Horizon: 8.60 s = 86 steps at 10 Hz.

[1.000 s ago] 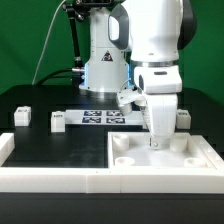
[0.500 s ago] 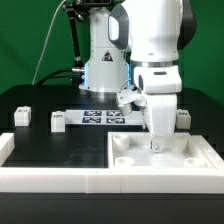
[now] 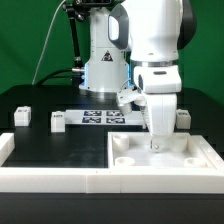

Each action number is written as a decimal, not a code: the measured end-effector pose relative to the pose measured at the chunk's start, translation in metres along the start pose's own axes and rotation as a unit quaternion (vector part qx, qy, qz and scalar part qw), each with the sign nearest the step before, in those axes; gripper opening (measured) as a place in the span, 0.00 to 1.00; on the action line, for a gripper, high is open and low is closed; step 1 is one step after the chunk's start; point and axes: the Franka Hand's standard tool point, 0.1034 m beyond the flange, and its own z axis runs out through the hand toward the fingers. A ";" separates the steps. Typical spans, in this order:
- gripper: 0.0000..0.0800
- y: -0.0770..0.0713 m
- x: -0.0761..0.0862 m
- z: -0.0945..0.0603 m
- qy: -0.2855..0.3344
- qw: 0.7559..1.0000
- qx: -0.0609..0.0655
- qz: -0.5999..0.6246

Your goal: Assemble one leg

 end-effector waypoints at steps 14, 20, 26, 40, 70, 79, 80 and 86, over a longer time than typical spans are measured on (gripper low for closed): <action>0.81 -0.062 0.023 -0.021 0.035 0.796 0.000 0.605; 0.81 -0.076 0.065 -0.018 0.029 0.672 0.028 0.740; 0.81 -0.102 0.070 -0.017 -0.094 0.663 0.153 0.727; 0.80 -0.134 0.095 0.015 -0.286 0.601 0.344 0.662; 0.36 -0.047 0.061 -0.084 0.108 0.707 -0.048 0.697; 0.36 0.018 0.064 -0.111 0.082 0.751 -0.027 0.655; 0.36 0.037 0.065 -0.113 0.087 0.750 -0.028 0.655; 0.36 0.090 0.069 -0.102 0.125 0.754 -0.055 0.642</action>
Offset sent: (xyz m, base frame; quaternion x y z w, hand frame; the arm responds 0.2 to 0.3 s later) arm 0.0000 0.0000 0.0000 0.0000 0.0000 0.0000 1.0000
